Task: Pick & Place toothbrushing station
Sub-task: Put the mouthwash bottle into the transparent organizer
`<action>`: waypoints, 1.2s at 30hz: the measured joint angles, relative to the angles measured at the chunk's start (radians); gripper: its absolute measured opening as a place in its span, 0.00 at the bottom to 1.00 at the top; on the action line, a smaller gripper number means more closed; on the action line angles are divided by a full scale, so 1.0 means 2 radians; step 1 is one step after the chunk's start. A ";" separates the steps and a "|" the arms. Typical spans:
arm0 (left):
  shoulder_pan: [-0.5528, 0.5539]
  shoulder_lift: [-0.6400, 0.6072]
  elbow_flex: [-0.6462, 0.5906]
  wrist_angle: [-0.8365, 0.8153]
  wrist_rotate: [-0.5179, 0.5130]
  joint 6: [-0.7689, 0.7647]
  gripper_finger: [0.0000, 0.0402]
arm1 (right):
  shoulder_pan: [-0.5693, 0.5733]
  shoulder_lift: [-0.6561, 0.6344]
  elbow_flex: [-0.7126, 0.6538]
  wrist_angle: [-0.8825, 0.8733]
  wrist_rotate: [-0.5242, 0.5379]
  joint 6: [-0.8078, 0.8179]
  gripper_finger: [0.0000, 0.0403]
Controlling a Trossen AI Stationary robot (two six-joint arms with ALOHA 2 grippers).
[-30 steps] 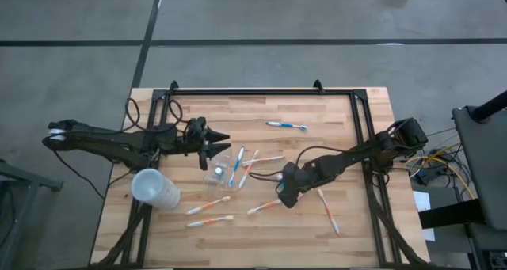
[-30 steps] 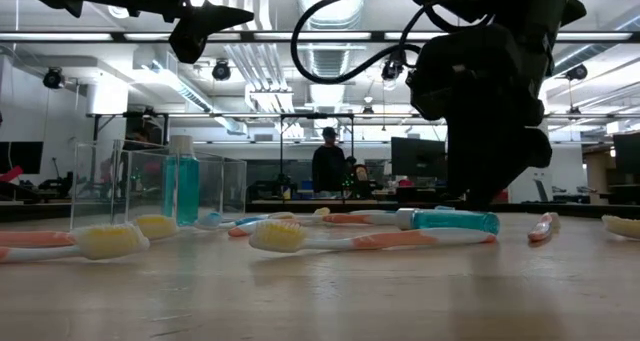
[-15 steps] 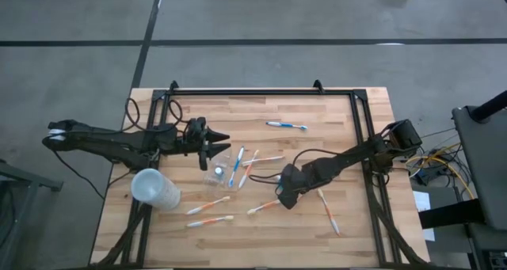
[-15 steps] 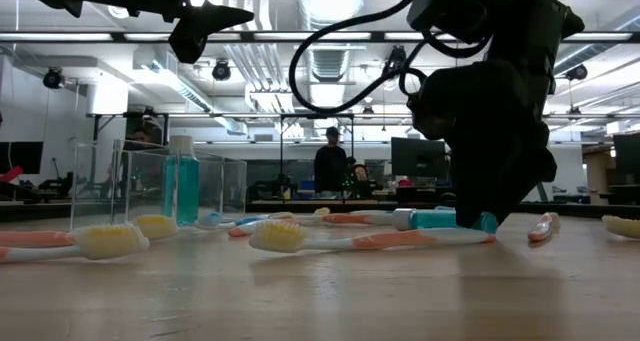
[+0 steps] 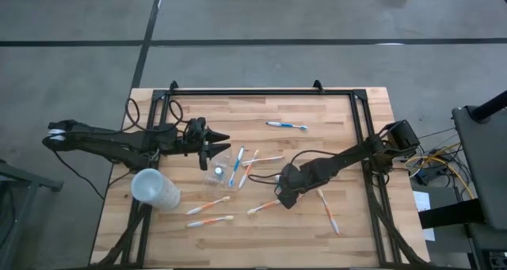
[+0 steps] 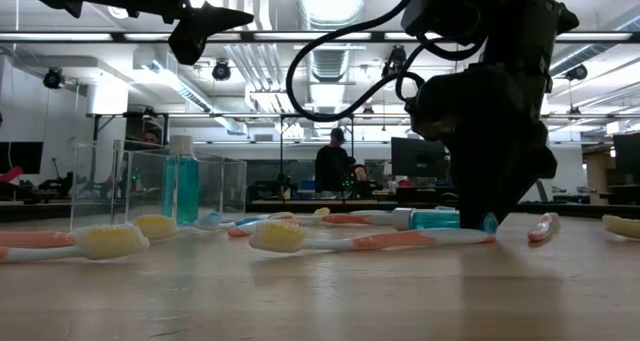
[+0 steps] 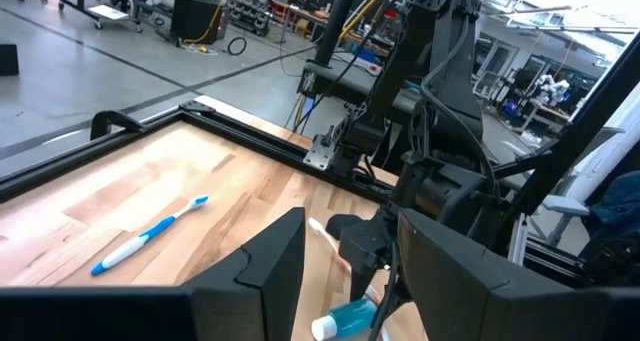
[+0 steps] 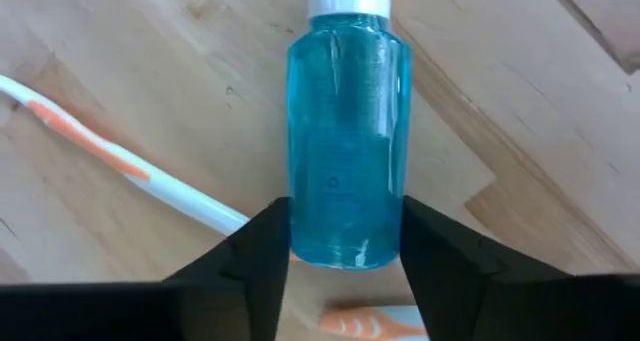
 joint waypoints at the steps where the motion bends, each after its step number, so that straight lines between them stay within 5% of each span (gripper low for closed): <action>1: 0.000 0.000 0.000 0.000 0.000 0.000 0.42 | 0.000 0.000 0.000 -0.001 0.000 0.000 0.36; 6: 0.000 0.000 0.000 0.000 0.000 -0.001 0.42 | 0.000 0.000 -0.001 -0.004 0.000 -0.002 0.28; 19: 0.000 0.000 0.000 0.000 0.000 -0.004 0.42 | 0.000 -0.016 -0.004 0.001 0.020 -0.016 0.26; 36: 0.000 0.000 0.000 0.018 0.000 -0.100 0.42 | 0.001 -0.147 -0.003 0.047 0.092 -0.108 0.25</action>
